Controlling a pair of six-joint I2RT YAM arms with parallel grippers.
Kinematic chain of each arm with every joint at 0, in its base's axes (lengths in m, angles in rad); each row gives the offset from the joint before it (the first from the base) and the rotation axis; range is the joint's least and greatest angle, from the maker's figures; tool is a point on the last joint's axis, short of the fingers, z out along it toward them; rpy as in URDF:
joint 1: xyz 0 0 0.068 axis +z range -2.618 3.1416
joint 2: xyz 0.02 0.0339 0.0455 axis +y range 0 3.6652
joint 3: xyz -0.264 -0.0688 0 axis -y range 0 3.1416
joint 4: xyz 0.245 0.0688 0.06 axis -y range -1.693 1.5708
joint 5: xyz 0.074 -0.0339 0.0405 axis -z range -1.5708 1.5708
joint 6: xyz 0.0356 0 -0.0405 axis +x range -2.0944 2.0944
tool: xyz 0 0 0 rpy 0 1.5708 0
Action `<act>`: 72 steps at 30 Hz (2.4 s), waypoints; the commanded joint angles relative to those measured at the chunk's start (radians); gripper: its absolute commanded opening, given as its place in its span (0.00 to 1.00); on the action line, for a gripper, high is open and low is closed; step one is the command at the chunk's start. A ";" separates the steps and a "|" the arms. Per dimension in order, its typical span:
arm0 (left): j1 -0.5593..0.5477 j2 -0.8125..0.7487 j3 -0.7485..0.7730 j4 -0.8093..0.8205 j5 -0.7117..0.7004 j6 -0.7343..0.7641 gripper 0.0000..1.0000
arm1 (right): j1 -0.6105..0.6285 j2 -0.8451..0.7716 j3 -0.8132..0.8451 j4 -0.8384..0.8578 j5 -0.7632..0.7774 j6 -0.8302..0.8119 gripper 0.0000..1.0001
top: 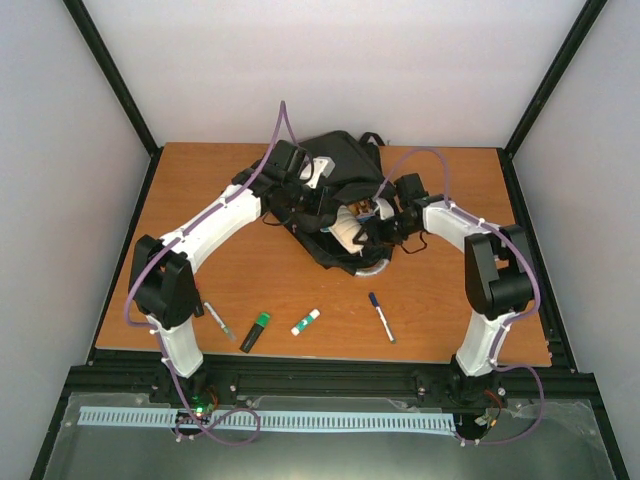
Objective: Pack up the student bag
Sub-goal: Place the stationery in the student bag.
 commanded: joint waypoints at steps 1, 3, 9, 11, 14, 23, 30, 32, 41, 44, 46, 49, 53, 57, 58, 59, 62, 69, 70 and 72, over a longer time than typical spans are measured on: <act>-0.007 -0.047 0.015 0.018 0.062 0.000 0.01 | 0.023 0.046 0.069 0.169 -0.111 0.106 0.46; -0.007 -0.039 0.022 0.005 0.054 0.000 0.01 | 0.022 0.033 0.057 0.166 -0.109 0.078 0.55; -0.007 -0.031 0.031 -0.011 0.054 0.004 0.01 | -0.001 -0.115 -0.023 0.064 -0.031 -0.106 0.64; -0.007 -0.031 0.032 -0.014 0.053 0.003 0.01 | -0.002 -0.162 -0.035 0.008 0.018 -0.181 0.66; -0.007 -0.031 0.034 -0.016 0.055 0.001 0.01 | -0.002 -0.237 -0.090 -0.029 0.064 -0.283 0.65; -0.007 -0.037 0.034 -0.022 0.050 -0.004 0.01 | 0.070 -0.407 -0.276 0.119 0.309 -0.762 0.05; -0.007 -0.036 0.040 -0.031 0.043 0.012 0.01 | 0.182 -0.344 -0.353 0.302 0.464 -0.917 0.03; -0.007 -0.038 0.040 -0.034 0.036 0.014 0.01 | 0.203 -0.318 -0.354 0.348 0.472 -0.914 0.03; -0.008 -0.046 0.041 -0.041 0.013 0.027 0.01 | 0.236 -0.216 -0.396 0.733 0.561 -0.857 0.03; -0.007 -0.050 0.041 -0.041 0.018 0.026 0.01 | 0.236 -0.167 -0.400 0.846 0.595 -0.838 0.03; -0.007 -0.053 0.041 -0.040 0.020 0.026 0.01 | 0.236 -0.144 -0.399 0.906 0.602 -0.822 0.03; -0.007 -0.058 0.042 -0.041 0.020 0.026 0.01 | 0.236 -0.114 -0.389 0.974 0.594 -0.770 0.03; -0.007 -0.056 0.040 -0.037 0.027 0.022 0.01 | 0.238 -0.070 -0.343 1.011 0.603 -0.699 0.03; -0.006 -0.055 0.039 -0.035 0.032 0.020 0.01 | 0.238 -0.042 -0.296 0.990 0.614 -0.669 0.03; -0.007 -0.056 0.038 -0.037 0.031 0.020 0.01 | 0.238 -0.046 -0.292 0.984 0.614 -0.665 0.03; -0.007 -0.057 0.038 -0.036 0.029 0.020 0.01 | 0.237 -0.051 -0.298 0.980 0.609 -0.664 0.03; -0.007 -0.059 0.038 -0.037 0.019 0.020 0.01 | 0.235 -0.089 -0.327 0.947 0.579 -0.680 0.03; -0.007 -0.052 0.037 -0.036 0.013 0.013 0.01 | 0.207 -0.306 -0.423 0.753 0.494 -0.699 0.04; -0.006 -0.050 0.036 -0.035 0.015 0.011 0.01 | 0.193 -0.345 -0.443 0.722 0.478 -0.697 0.04; -0.007 -0.047 0.034 -0.034 0.016 0.009 0.01 | 0.138 -0.418 -0.478 0.664 0.436 -0.663 0.03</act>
